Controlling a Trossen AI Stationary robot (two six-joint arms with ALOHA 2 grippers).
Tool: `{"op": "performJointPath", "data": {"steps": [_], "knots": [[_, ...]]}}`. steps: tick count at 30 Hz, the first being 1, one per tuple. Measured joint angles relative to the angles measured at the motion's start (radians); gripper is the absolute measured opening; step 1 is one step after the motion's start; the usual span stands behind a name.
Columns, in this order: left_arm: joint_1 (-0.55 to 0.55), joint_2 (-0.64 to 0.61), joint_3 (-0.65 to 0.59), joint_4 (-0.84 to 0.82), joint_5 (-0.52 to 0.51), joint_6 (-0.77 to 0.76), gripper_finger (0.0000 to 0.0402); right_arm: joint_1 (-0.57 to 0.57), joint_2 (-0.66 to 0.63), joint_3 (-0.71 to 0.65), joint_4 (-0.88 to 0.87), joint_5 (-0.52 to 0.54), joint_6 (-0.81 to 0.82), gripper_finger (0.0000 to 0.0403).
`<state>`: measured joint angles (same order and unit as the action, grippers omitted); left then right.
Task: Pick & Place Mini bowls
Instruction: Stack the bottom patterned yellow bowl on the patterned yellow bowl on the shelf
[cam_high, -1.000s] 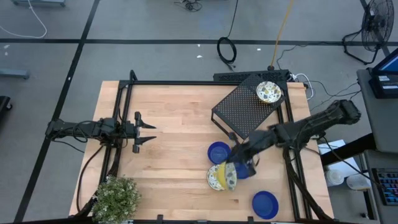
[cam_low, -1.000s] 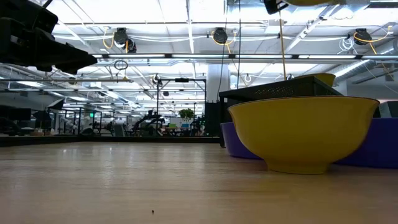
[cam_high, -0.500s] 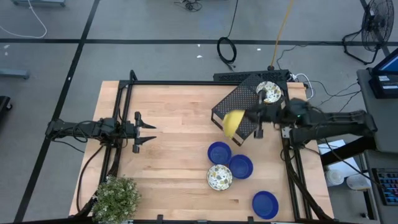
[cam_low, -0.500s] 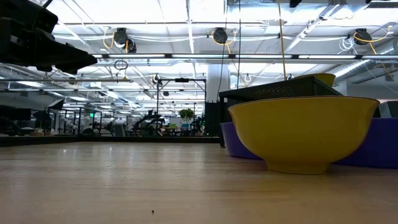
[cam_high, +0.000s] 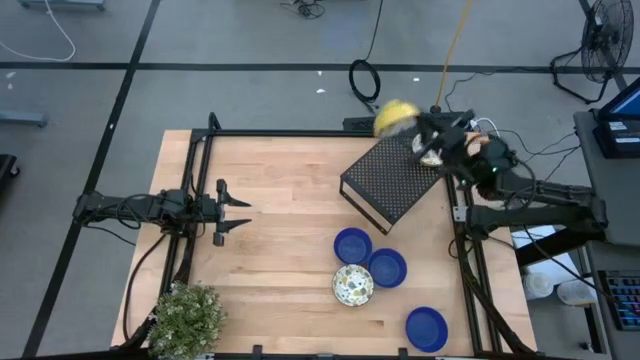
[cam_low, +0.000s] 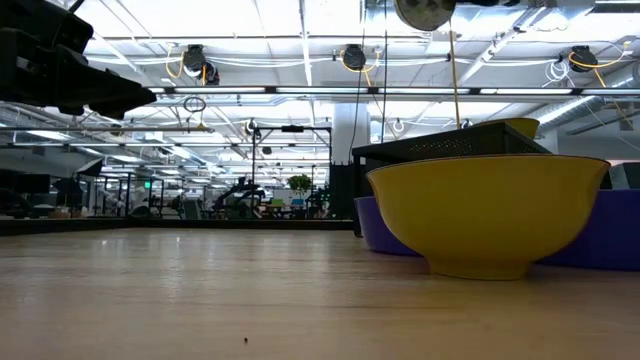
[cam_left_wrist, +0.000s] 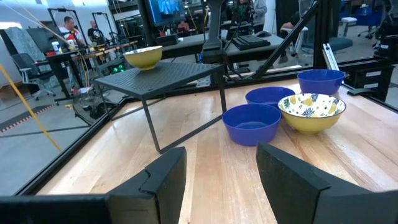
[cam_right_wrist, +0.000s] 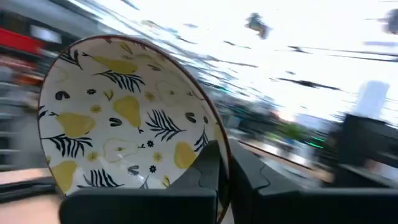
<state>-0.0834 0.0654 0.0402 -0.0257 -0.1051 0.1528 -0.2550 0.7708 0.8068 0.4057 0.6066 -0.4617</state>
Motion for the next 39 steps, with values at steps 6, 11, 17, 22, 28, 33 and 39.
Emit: {"op": "performJointPath", "data": {"steps": [6,11,17,22,28,33,39], "knots": [[0.000,0.000,0.000,0.000,0.000,0.000,0.0198,-0.153,0.081,0.262,-0.254,0.018,0.019,0.0004],[0.000,0.000,0.000,0.000,0.000,0.000,0.0198,-0.300,0.206,0.513,-0.442,0.022,0.043,0.0004],[0.000,0.000,0.000,0.000,0.000,0.000,0.0198,-0.466,0.386,0.802,-0.823,-0.024,0.237,0.0004],[0.000,0.000,0.000,0.000,0.000,0.000,0.0198,-0.579,0.505,0.962,-1.116,-0.233,0.416,0.0004],[0.000,0.000,0.000,0.000,0.000,0.000,0.0198,-0.706,0.584,1.029,-1.356,-0.444,0.512,0.0004],[0.000,0.000,0.000,0.000,0.000,0.000,0.0198,-0.807,0.622,1.031,-1.569,-0.504,0.537,0.0004],[0.000,0.000,0.000,0.000,0.000,0.000,0.0198,-0.842,0.635,1.031,-1.753,-0.560,0.514,0.0004]]}}
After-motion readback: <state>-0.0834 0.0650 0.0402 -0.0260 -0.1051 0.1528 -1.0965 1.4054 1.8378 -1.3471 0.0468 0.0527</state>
